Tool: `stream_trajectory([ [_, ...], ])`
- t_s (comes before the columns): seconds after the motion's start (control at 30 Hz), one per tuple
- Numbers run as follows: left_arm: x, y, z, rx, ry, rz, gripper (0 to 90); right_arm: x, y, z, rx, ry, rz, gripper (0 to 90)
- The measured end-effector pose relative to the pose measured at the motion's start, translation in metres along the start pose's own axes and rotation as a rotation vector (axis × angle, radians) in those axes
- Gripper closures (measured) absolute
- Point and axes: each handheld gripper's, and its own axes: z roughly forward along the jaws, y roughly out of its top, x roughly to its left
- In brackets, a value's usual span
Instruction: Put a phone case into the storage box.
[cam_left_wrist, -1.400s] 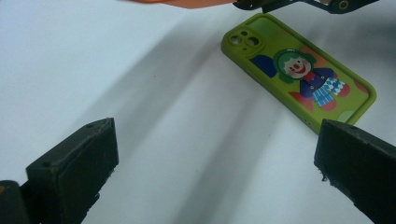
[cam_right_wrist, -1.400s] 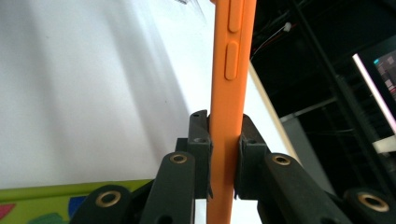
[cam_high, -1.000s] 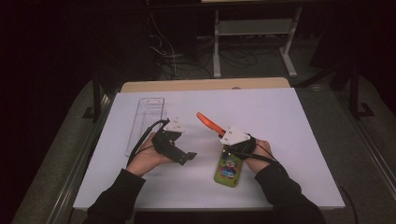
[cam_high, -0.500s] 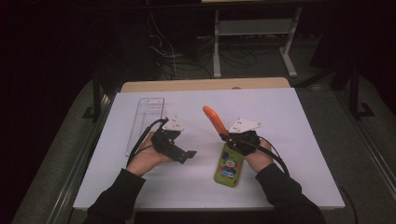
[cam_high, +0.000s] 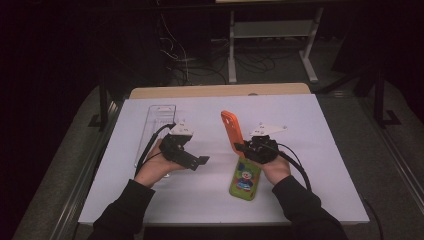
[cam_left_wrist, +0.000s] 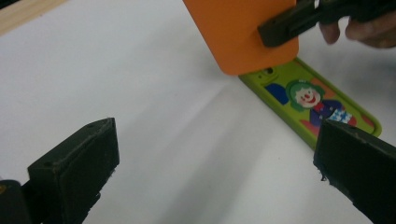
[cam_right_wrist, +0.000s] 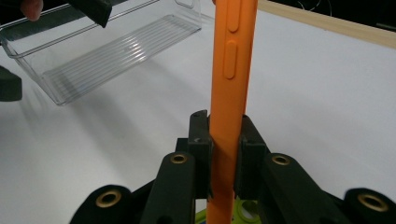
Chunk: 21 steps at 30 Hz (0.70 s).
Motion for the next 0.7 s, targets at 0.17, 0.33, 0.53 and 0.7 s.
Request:
stream_trajectory([
  [0.17,0.001,0.005,-0.002,-0.046,-0.015,-0.052,0.0,0.004,0.0,0.001,-0.005,0.019,0.027,78.4],
  [0.33,0.001,0.011,-0.003,-0.078,-0.027,-0.068,0.0,0.009,0.0,0.003,-0.014,0.038,0.033,78.5],
  [0.53,0.002,0.017,-0.003,-0.117,-0.048,-0.093,0.0,0.016,-0.001,0.008,-0.021,0.065,0.042,78.4],
  [0.7,0.002,0.019,-0.001,-0.137,-0.048,-0.098,0.0,0.021,-0.001,0.012,-0.024,0.082,0.031,78.5],
])
